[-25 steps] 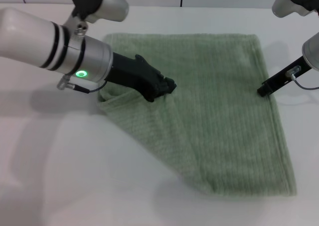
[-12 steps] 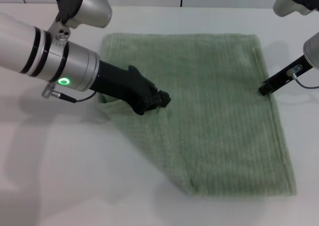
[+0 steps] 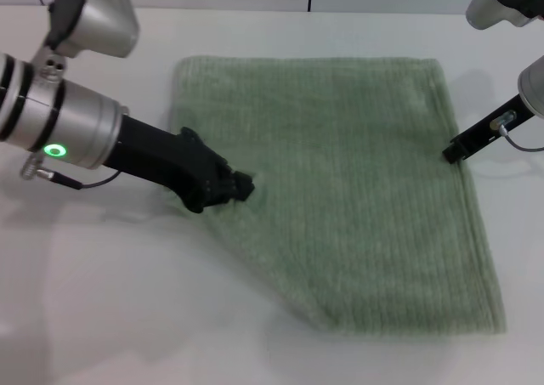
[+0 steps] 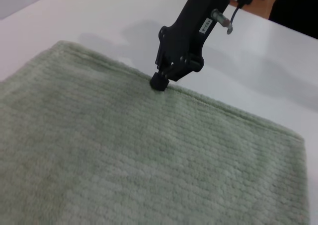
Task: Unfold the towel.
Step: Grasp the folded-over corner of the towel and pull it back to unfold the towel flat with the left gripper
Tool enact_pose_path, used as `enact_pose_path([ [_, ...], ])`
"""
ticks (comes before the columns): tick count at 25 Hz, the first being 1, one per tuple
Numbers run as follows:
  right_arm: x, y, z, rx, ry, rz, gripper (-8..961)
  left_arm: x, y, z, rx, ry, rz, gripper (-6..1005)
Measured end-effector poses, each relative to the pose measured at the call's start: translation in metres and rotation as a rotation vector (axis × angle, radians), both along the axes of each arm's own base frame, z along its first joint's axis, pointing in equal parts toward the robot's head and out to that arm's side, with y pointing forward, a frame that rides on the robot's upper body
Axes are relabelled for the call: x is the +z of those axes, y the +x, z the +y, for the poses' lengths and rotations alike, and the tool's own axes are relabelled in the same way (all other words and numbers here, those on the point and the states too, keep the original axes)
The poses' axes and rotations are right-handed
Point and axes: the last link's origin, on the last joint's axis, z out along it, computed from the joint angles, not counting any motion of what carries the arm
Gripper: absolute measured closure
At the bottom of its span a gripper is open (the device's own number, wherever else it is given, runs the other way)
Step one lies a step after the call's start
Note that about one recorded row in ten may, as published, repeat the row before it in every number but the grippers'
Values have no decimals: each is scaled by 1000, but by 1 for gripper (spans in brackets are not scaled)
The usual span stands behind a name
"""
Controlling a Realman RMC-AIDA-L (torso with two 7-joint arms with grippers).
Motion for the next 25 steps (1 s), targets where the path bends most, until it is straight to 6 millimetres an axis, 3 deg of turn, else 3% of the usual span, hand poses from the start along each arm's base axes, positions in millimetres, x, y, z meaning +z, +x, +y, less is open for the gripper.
enact_pose_path([
  [25, 2, 1, 1, 0, 2, -3, 955, 38, -40, -22, 130, -34, 16, 895],
])
